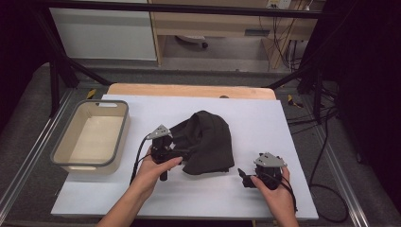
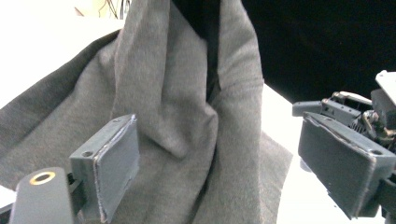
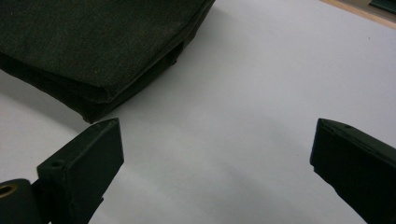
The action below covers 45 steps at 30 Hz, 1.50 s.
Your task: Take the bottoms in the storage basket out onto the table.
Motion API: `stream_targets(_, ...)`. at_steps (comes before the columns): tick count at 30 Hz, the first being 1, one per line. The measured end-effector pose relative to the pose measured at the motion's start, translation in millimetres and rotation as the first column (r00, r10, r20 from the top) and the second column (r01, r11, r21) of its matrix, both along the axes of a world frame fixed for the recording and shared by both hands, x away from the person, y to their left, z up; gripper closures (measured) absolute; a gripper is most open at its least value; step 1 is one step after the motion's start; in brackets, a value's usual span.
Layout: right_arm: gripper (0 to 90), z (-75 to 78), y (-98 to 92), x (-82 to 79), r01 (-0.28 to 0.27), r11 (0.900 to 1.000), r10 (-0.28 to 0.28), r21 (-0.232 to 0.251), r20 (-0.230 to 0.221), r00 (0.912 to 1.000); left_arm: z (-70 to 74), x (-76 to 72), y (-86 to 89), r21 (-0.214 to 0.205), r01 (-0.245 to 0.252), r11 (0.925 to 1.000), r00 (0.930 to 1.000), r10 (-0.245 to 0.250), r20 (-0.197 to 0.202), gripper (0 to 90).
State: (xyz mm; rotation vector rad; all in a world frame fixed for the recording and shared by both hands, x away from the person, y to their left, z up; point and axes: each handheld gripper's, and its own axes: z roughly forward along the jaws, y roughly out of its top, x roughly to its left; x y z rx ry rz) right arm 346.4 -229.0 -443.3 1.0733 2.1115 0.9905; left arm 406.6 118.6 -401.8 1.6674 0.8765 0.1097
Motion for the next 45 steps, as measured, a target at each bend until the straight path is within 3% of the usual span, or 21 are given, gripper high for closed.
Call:
stream_targets(9,2.7,-0.3,0.6,0.3,-0.003,1.0000,0.003,0.006,-0.004,1.0000,10.8,0.8,5.3,0.006,-0.019,0.9998,0.9993,0.019,0.033,8.6)
stream_targets(11,2.7,-0.3,1.1,0.3,-0.006,1.0000,0.006,0.003,-0.001,1.0000,14.1,1.5,6.0,0.025,-0.034,0.9991,0.9988,0.033,0.036,3.6)
stream_targets(13,2.5,-0.3,1.7,0.2,-0.010,0.9999,0.010,0.001,-0.001,0.9999,17.5,1.3,7.1,0.038,-0.044,0.9983,0.9978,0.042,0.051,3.7)
stream_targets(17,2.3,-0.9,1.8,0.6,-0.002,1.0000,0.002,-0.007,0.001,1.0000,21.6,1.2,8.9,0.065,-0.072,0.9953,0.9968,0.070,0.040,3.7)
stream_targets(21,2.4,-0.5,0.2,1.3,0.012,0.9999,-0.012,-0.004,0.003,0.9999,24.4,2.0,12.0,0.078,-0.081,0.9937,0.9956,0.077,0.054,3.8)
stream_targets(45,2.5,-1.0,-0.2,1.6,0.010,0.9999,-0.010,0.006,-0.002,0.9999,40.1,6.1,36.2,0.061,-0.130,0.9896,0.9898,0.126,0.067,5.0)
